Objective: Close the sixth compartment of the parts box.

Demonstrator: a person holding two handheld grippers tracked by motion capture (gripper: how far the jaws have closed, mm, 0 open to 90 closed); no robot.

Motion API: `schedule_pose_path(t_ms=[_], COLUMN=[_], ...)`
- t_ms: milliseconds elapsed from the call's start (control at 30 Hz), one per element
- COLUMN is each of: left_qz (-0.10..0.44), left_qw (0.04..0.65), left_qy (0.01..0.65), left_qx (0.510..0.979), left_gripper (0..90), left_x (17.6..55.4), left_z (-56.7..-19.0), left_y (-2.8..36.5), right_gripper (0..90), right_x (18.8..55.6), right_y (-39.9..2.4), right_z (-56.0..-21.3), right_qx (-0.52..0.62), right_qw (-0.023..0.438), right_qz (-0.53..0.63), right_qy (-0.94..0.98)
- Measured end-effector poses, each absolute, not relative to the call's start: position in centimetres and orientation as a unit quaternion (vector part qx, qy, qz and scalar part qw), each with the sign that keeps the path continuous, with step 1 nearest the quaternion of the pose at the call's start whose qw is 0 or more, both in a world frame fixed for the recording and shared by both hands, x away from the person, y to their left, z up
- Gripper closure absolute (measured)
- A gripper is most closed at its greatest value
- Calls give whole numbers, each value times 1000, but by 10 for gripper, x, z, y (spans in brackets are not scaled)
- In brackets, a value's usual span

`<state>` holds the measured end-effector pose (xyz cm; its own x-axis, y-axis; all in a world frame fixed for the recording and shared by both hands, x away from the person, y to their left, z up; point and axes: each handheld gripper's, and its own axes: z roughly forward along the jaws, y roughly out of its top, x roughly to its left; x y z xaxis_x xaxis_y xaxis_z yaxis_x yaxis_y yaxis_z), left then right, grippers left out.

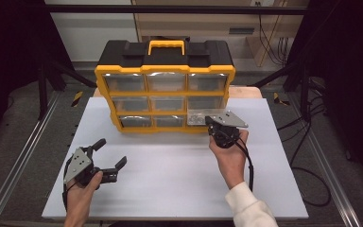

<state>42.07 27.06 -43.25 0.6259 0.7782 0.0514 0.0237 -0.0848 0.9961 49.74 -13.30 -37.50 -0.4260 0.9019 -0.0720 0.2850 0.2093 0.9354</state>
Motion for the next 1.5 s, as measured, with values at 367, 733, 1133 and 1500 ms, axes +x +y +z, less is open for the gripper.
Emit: schedule_pose_path(t_ms=[367,733,1133,1500], left_qz=[312,312,311,311], left_qw=[607,608,607,607], left_qy=[302,301,301,301], left_qx=[666,665,666,666], left_gripper=[18,17,18,18], left_x=[421,421,421,421], left_z=[-433,-432,-433,-433], left_y=[272,272,272,273], right_gripper=[900,900,900,900], right_x=[502,504,512,519], right_y=[-132,-130,-129,-127], right_z=[-374,-373,-373,-377], right_qx=[417,415,415,421], right_qw=[325,324,323,321], right_qz=[475,478,479,481], right_qy=[703,703,702,699])
